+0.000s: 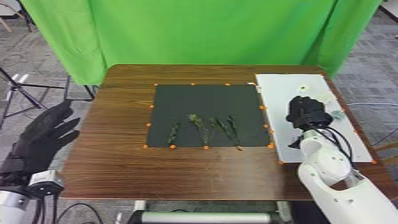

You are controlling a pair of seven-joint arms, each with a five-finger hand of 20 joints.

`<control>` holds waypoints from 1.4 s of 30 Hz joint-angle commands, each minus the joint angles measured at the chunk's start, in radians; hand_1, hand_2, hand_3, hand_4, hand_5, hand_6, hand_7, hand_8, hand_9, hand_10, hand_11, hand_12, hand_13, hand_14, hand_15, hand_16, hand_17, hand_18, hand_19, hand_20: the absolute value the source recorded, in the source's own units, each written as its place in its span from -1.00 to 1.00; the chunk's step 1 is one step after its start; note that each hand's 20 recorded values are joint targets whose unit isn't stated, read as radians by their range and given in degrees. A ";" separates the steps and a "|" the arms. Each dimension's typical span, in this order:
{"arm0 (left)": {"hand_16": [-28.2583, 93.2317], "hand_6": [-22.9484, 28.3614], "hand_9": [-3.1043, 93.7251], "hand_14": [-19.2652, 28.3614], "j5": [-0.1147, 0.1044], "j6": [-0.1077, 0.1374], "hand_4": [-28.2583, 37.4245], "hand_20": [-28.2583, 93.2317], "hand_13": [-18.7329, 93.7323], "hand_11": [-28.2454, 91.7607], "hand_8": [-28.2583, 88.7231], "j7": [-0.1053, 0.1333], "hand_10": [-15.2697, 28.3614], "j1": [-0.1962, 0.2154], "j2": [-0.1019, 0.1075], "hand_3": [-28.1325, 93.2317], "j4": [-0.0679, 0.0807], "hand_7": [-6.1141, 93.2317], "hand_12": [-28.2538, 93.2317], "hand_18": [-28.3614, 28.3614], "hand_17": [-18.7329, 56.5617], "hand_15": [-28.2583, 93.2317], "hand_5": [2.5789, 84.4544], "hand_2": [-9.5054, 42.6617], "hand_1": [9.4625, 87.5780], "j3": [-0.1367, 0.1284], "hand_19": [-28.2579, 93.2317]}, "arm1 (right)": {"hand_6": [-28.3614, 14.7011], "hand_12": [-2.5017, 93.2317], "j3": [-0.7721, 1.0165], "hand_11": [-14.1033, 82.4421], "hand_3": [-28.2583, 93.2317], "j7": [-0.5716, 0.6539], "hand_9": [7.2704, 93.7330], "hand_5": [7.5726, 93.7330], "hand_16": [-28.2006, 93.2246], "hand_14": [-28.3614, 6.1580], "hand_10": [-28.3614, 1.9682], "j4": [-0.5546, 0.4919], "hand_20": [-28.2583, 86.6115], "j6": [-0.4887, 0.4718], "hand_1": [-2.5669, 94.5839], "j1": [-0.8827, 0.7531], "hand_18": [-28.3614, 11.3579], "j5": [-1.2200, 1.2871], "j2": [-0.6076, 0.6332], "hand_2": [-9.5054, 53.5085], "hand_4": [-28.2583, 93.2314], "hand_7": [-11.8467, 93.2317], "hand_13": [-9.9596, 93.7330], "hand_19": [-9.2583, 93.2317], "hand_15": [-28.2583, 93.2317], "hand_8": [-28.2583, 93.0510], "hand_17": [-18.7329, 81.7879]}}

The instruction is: Arrange flowers

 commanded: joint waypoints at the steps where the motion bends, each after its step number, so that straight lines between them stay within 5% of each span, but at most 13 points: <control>1: -0.43 -0.09 -0.58 0.32 -0.011 -0.011 -0.98 -0.38 -0.44 -0.37 -0.72 -0.020 0.09 0.007 0.053 0.61 -0.003 -0.40 -0.17 0.65 -0.79 -0.22 -0.59 -0.85 -0.63 -0.074 0.04 | 0.39 0.12 -0.145 -0.31 0.84 -0.133 0.80 0.46 0.16 0.56 0.47 -0.119 0.38 0.039 0.16 0.109 -0.54 0.036 -0.095 -1.00 -1.00 0.17 0.65 0.84 0.37 -0.52 0.06; 6: -0.43 -0.09 -0.58 0.31 -0.010 -0.014 -0.98 -0.38 -0.44 -0.37 -0.72 -0.027 0.09 0.005 0.071 0.61 -0.001 -0.41 -0.16 0.65 -0.79 -0.22 -0.59 -0.86 -0.63 -0.104 0.04 | 0.39 0.13 -0.280 -0.32 0.84 -0.232 0.80 0.45 0.17 0.55 0.46 -0.123 0.38 0.014 0.16 0.207 -0.54 0.026 -0.201 -1.00 -1.00 0.18 0.65 0.84 0.37 -0.51 0.05; 16: -0.43 -0.09 -0.58 0.31 -0.012 0.004 -0.98 -0.38 -0.44 -0.37 -0.72 -0.025 0.09 -0.028 0.101 0.61 0.016 -0.40 -0.16 0.65 -0.79 -0.23 -0.59 -0.86 -0.64 -0.070 0.04 | 0.40 0.13 -0.510 -0.32 0.84 -0.291 0.79 0.44 0.18 0.52 0.47 -0.009 0.39 -0.040 0.16 0.303 -0.53 -0.051 -0.395 -1.00 -1.00 0.18 0.64 0.83 0.38 -0.51 0.04; 26: -0.42 -0.09 -0.58 0.31 -0.016 -0.005 -0.98 -0.38 -0.45 -0.37 -0.72 -0.063 0.09 -0.099 0.156 0.61 0.047 -0.40 -0.16 0.65 -0.79 -0.24 -0.59 -0.86 -0.63 -0.021 0.04 | 0.40 0.13 -0.640 -0.33 0.83 -0.274 0.79 0.43 0.18 0.51 0.48 0.116 0.39 -0.040 0.16 0.327 -0.53 -0.136 -0.453 -1.00 -1.00 0.18 0.63 0.82 0.38 -0.52 0.03; 35: -0.42 -0.09 -0.58 0.31 -0.019 -0.016 -0.98 -0.37 -0.45 -0.37 -0.72 -0.081 0.09 -0.141 0.174 0.61 0.063 -0.40 -0.16 0.65 -0.79 -0.23 -0.59 -0.86 -0.63 0.024 0.04 | 0.41 0.12 -0.667 -0.34 0.81 -0.234 0.79 0.42 0.18 0.50 0.50 0.214 0.39 0.057 0.17 0.343 -0.53 -0.209 -0.482 -1.00 -1.00 0.19 0.62 0.81 0.38 -0.52 0.02; 42: -0.42 -0.09 -0.58 0.31 -0.017 -0.020 -0.98 -0.37 -0.45 -0.37 -0.72 -0.086 0.09 -0.138 0.167 0.61 0.061 -0.40 -0.17 0.65 -0.80 -0.23 -0.59 -0.86 -0.63 0.027 0.04 | 0.43 0.12 -0.661 -0.35 0.80 -0.228 0.77 0.38 0.18 0.51 0.51 0.219 0.39 0.036 0.17 0.333 -0.52 -0.247 -0.482 -1.00 -1.00 0.19 0.60 0.79 0.38 -0.51 0.00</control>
